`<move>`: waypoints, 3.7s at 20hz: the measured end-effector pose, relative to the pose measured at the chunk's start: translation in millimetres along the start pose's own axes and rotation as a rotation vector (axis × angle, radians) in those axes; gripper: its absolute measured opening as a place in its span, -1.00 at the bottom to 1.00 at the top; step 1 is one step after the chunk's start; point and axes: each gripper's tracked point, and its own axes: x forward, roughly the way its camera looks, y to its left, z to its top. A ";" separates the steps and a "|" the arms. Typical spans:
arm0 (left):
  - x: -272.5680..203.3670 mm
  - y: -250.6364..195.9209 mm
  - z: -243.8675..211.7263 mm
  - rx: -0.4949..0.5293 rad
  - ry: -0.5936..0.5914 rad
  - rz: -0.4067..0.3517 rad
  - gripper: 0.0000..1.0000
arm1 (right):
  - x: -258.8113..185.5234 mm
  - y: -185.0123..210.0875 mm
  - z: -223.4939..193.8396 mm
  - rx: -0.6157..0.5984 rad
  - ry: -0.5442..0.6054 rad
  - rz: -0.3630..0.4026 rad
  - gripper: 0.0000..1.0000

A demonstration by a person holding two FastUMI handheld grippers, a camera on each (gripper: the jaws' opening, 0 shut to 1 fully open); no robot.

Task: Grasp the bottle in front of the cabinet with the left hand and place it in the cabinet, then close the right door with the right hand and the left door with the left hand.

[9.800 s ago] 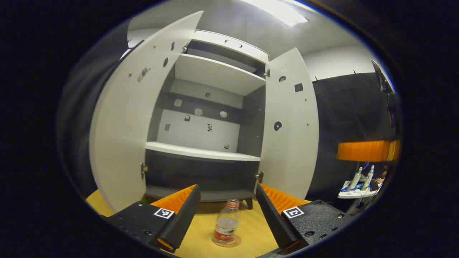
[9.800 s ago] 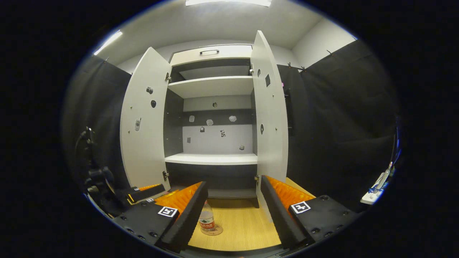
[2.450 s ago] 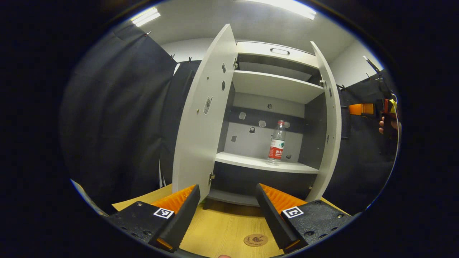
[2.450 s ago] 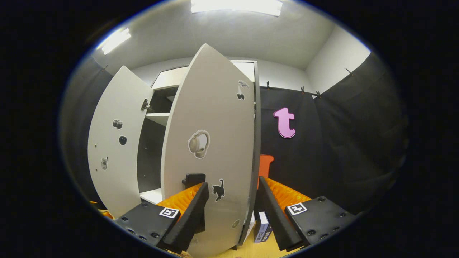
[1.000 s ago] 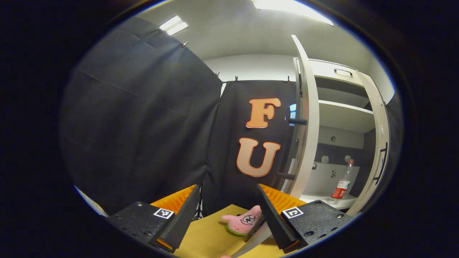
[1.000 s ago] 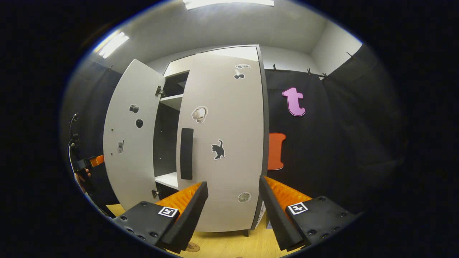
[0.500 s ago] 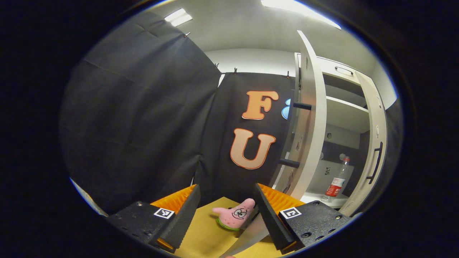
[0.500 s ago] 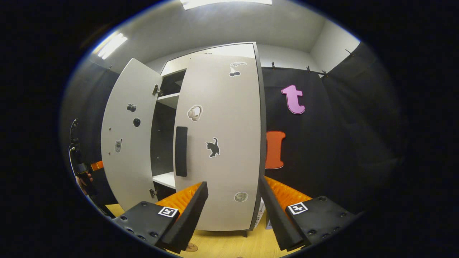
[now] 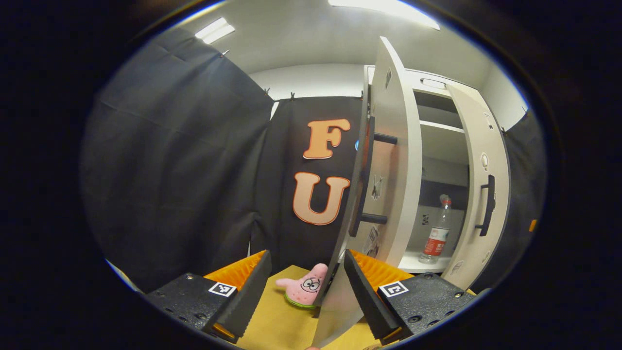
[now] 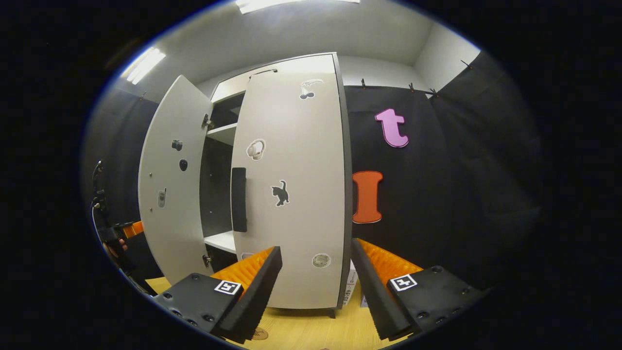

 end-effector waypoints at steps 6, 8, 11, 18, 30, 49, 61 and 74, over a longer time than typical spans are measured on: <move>6.7 -57.2 -14.5 -0.049 0.040 -0.121 0.83 | -13.2 -23.6 2.3 -0.005 -0.005 -0.054 0.89; 9.8 -73.1 -18.5 -0.046 0.049 -0.149 0.84 | -18.2 -30.9 1.6 -0.005 -0.004 -0.072 0.89; 13.0 -98.2 -21.3 -0.027 0.064 -0.209 0.85 | -24.1 -38.9 1.3 0.000 -0.001 -0.091 0.89; 4.8 -118.1 -22.5 -0.046 0.066 -0.256 0.83 | -32.1 -43.4 -6.7 0.014 0.009 -0.102 0.89; -33.7 -113.3 1.7 -0.009 0.004 -0.213 0.84 | -36.0 -44.5 -11.5 0.024 0.025 -0.105 0.89; -107.1 -125.3 -27.7 -0.073 0.064 -0.221 0.89 | -56.9 -11.4 -43.0 0.038 0.026 -0.059 0.90; -108.6 -124.6 -33.2 -0.035 0.060 -0.219 0.89 | -57.8 -24.8 -38.9 0.056 -0.001 -0.089 0.89; -112.5 -133.2 -28.8 -0.015 0.041 -0.251 0.89 | -53.8 -25.4 -45.4 0.081 0.011 -0.087 0.90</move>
